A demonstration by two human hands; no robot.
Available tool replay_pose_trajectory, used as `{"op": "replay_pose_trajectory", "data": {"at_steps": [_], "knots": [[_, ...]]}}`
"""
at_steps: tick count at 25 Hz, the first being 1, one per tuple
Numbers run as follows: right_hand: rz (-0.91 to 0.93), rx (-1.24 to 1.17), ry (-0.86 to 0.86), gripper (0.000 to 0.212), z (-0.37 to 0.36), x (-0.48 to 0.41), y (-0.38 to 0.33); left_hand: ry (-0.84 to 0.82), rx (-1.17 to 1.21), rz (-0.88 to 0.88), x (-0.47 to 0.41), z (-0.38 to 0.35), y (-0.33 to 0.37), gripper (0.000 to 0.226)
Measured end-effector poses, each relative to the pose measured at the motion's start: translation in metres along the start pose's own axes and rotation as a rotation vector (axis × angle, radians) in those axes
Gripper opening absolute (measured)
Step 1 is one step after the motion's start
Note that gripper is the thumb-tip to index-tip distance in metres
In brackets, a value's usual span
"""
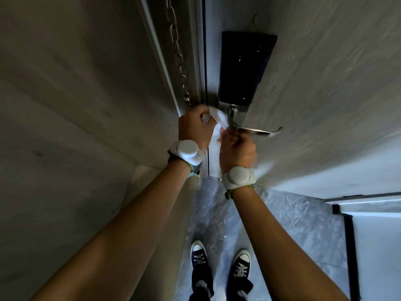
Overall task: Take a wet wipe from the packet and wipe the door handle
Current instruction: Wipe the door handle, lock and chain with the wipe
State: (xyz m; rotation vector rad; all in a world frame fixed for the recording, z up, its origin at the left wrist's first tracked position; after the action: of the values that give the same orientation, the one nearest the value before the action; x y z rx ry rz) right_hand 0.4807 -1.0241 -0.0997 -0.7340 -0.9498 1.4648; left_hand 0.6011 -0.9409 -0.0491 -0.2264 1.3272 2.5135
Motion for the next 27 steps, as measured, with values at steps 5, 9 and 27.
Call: {"op": "replay_pose_trajectory", "data": {"at_steps": [5, 9, 27], "knots": [[0.061, -0.035, 0.08, 0.03, -0.001, -0.011, -0.009, 0.074, -0.011, -0.025, -0.005, -0.003, 0.003, 0.007], [0.052, -0.103, 0.061, 0.014, -0.006, -0.021, -0.004, 0.011, 0.016, 0.039, -0.004, -0.013, -0.005, 0.005], [0.109, -0.209, 0.024, 0.016, 0.014, -0.05, 0.011, 0.086, 0.067, 0.005, 0.018, -0.033, 0.004, 0.004]]}}
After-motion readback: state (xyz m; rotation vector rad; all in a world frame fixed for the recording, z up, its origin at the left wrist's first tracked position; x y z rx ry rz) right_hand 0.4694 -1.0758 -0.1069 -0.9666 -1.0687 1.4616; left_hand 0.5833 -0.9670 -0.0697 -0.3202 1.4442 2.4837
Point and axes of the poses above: each hand's wrist, its own x-axis away from the middle knuckle, its own z-axis out of the back of the hand, y = z × x, the point moved 6 cm from there along -x, towards the middle knuckle, and after that the axes turned 14 degrees about y, right-handed, at the moved point
